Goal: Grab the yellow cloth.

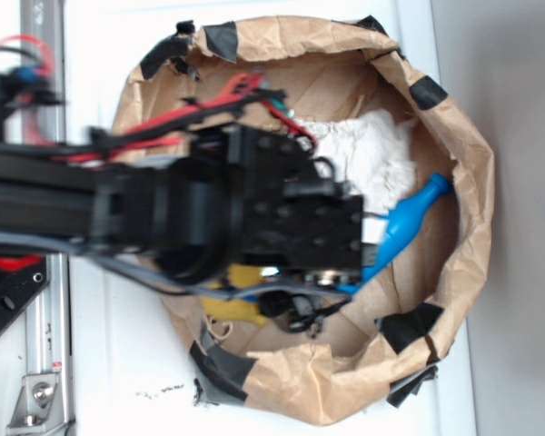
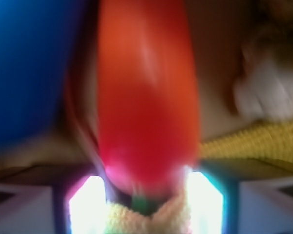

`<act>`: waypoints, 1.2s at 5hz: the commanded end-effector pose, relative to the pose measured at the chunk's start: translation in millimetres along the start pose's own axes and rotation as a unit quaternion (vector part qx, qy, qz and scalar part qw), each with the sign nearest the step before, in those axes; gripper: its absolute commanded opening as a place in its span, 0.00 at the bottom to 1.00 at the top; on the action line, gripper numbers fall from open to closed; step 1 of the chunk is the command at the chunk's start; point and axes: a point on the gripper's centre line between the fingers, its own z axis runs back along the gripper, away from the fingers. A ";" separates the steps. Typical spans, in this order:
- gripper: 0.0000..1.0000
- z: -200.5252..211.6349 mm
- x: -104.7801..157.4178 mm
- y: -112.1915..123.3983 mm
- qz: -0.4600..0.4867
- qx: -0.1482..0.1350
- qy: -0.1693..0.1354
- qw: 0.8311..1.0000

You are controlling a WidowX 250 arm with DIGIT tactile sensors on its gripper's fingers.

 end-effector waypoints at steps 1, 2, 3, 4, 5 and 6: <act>0.00 42.5 -10.0 40.0 -0.005 -0.020 -0.042 0.999; 0.00 46.2 -6.4 42.2 -0.011 -0.017 -0.045 0.999; 0.00 75.6 5.2 38.1 -0.036 0.018 -0.083 0.996; 0.00 117.9 13.5 31.7 -0.090 0.077 -0.197 0.973; 0.00 139.4 18.6 31.5 -0.122 0.082 -0.237 0.960; 0.00 131.9 14.4 38.2 -0.126 0.074 -0.200 0.969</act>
